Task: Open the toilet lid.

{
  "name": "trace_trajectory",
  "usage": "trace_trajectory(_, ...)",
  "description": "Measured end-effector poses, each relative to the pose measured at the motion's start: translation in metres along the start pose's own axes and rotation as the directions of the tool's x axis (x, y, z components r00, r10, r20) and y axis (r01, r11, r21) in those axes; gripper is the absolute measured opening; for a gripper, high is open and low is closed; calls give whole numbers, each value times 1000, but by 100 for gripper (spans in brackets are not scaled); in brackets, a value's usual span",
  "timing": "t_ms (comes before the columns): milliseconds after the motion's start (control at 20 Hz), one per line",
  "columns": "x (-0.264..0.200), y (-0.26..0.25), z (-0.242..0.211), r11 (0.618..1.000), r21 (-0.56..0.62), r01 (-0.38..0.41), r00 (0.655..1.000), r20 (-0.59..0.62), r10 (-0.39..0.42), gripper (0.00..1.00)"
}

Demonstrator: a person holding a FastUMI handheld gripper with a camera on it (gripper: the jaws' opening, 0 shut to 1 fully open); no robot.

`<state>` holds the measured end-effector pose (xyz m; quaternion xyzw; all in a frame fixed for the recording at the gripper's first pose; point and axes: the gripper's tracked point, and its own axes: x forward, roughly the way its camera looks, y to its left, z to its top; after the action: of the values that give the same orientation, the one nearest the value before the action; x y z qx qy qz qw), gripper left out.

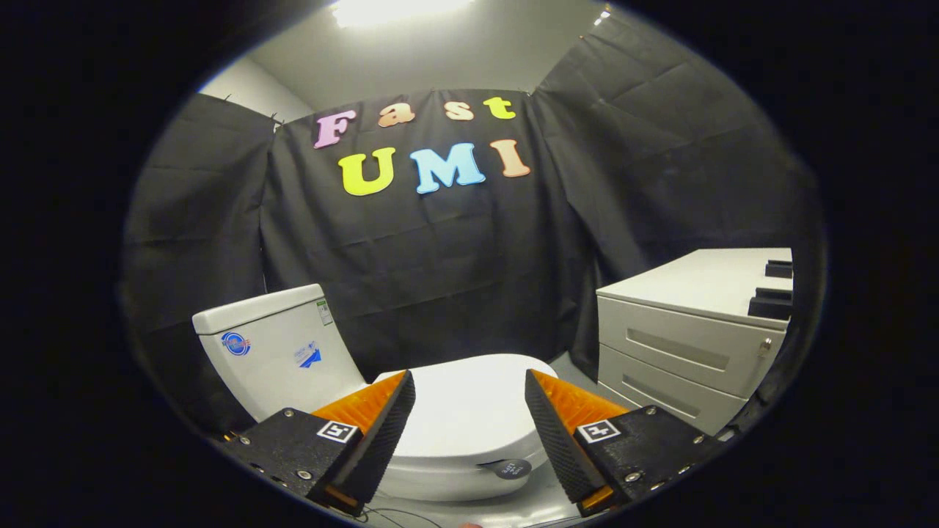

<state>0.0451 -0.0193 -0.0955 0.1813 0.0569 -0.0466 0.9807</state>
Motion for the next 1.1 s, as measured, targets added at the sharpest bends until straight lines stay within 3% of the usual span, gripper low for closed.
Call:
trace_trajectory(400, 6, -24, -58, 988, 145, 45, 993, -113, -29, 95)
trace_trajectory(700, 13, -27, -95, 967, 248, 50, 983, -185, -4, 95)
trace_trajectory(1100, 23, -49, -128, 904, 411, 121, 972, -236, -23, 95)
